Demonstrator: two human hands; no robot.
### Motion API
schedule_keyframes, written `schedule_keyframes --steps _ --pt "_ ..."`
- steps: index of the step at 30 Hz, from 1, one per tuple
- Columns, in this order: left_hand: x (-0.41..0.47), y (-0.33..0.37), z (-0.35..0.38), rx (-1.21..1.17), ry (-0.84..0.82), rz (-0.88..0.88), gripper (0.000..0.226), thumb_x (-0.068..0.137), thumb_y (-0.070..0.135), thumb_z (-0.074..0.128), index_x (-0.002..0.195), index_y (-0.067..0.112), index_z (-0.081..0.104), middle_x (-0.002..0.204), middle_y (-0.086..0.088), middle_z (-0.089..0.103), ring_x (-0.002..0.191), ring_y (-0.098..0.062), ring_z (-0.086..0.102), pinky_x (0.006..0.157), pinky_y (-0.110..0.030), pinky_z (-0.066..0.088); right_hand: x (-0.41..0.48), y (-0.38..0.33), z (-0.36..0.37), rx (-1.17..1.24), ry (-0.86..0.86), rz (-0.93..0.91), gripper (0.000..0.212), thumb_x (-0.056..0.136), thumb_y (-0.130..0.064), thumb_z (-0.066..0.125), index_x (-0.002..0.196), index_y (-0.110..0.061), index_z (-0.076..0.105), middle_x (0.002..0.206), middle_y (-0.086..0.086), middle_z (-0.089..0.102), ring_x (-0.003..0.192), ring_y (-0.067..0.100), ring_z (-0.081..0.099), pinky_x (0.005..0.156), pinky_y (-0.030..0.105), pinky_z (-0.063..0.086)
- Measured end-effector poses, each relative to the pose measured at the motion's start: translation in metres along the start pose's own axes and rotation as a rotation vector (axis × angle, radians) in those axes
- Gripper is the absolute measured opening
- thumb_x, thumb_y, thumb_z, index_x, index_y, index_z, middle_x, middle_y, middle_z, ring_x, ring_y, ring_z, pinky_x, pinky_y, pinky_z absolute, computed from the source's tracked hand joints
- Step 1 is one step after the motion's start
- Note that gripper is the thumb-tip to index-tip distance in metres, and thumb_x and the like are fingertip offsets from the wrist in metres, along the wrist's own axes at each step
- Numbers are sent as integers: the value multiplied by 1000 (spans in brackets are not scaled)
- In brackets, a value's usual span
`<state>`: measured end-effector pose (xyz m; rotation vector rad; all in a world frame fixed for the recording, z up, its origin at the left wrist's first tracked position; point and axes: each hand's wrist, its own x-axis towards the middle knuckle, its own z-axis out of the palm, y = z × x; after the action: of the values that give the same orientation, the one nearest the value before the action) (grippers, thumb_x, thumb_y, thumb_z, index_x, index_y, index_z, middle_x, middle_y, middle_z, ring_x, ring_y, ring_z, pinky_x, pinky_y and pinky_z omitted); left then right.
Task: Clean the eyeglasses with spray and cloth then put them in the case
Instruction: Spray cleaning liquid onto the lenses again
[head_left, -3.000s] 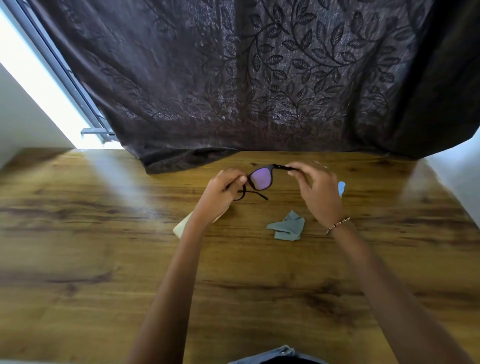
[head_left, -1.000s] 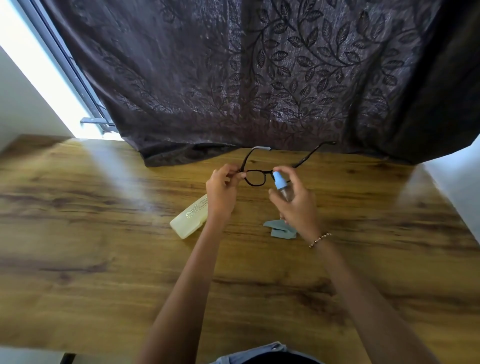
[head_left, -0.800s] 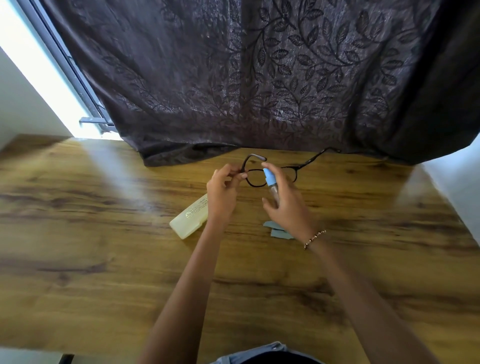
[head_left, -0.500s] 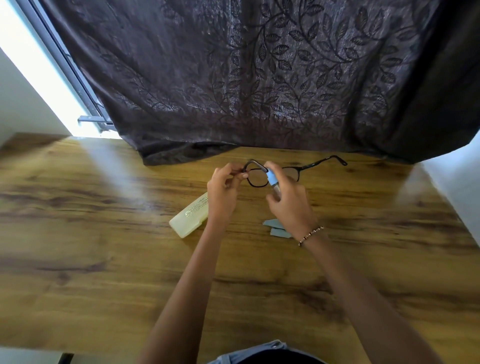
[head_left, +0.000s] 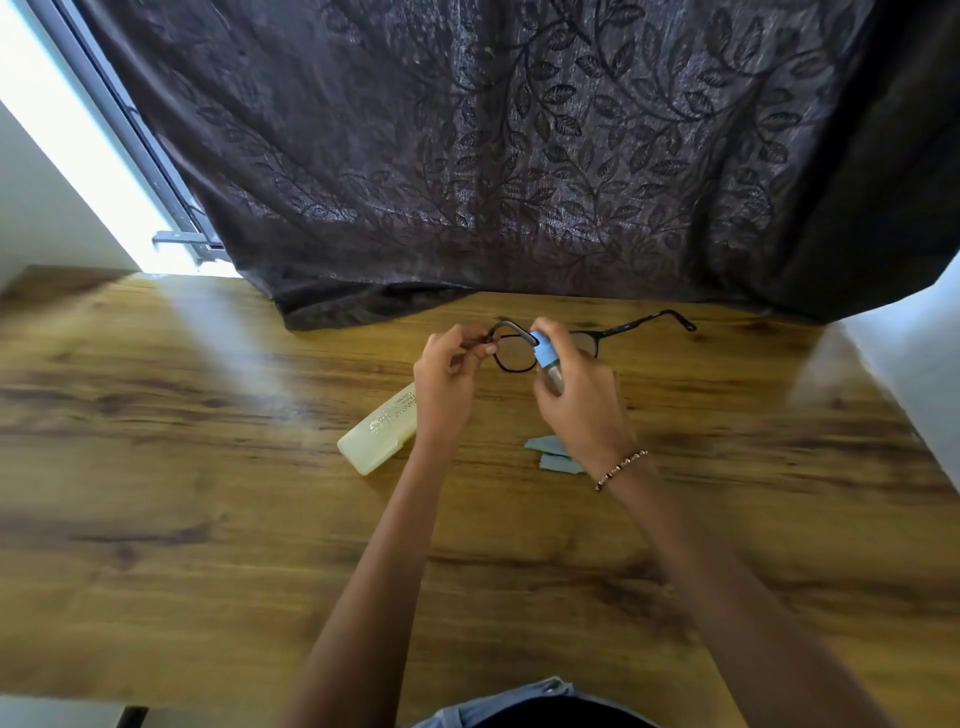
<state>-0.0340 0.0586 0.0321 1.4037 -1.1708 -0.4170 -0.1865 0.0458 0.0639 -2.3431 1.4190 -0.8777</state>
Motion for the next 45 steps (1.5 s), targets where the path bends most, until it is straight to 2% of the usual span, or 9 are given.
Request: schedule_keyframes --steps 7,10,13,20,26,30,37,41,45 --pt "1 -5 0 30 -4 19 13 88 7 64 100 7 69 100 -7 68 91 4 57 78 -15 50 3 1 -5 8 -36 -70 54 90 -17 63 138 -25 39 81 2 57 56 10 55 48 25 51" --pt "1 -3 0 36 -7 31 13 88 8 64 101 6 68 100 -7 68 91 5 56 77 -13 49 2 2 -4 -5 -26 -58 55 89 -11 61 138 -25 40 75 0 55 54 7 50 46 19 44" --pt "1 -3 0 41 -2 32 14 89 7 64 101 7 68 100 -5 68 91 7 55 77 -12 48 0 -1 -4 -15 32 -48 59 87 -5 59 138 -27 41 76 2 56 55 13 55 47 24 47" --pt "1 -3 1 39 4 29 14 89 7 64 102 6 68 100 -6 68 91 7 56 78 -12 48 -2 -4 -3 -23 89 -44 60 83 -5 60 137 -25 44 72 3 57 53 15 55 47 27 47" --pt "2 -2 1 34 -2 31 14 89 8 63 102 7 69 100 -6 69 91 6 56 77 -11 47 -4 -4 -2 -46 -1 -37 61 86 -7 56 140 -28 37 70 0 50 49 15 50 45 33 49" --pt "1 -2 1 28 0 37 14 89 10 64 102 7 68 100 -5 69 92 5 56 78 -14 49 -4 -2 -4 -45 -41 -95 56 92 -14 54 141 -29 33 75 1 50 44 13 46 40 26 40" --pt "-1 -3 2 3 -10 15 14 89 11 64 102 10 69 100 -4 69 96 -7 60 81 -25 54 -2 -4 -6 -20 24 -18 61 85 -7 60 139 -29 42 65 0 53 51 14 51 48 26 44" --pt "0 -2 2 -2 -5 3 14 88 12 65 101 10 69 101 -6 68 93 0 59 79 -17 51 3 0 -11 7 81 -24 55 85 -6 58 135 -24 45 63 -2 52 47 7 46 47 14 33" --pt "0 -1 -1 -5 -3 -10 14 88 13 66 101 9 69 101 -5 68 91 3 57 77 -11 47 1 15 -21 -6 80 9 54 87 -6 57 137 -22 44 63 -2 52 49 7 48 46 19 40"
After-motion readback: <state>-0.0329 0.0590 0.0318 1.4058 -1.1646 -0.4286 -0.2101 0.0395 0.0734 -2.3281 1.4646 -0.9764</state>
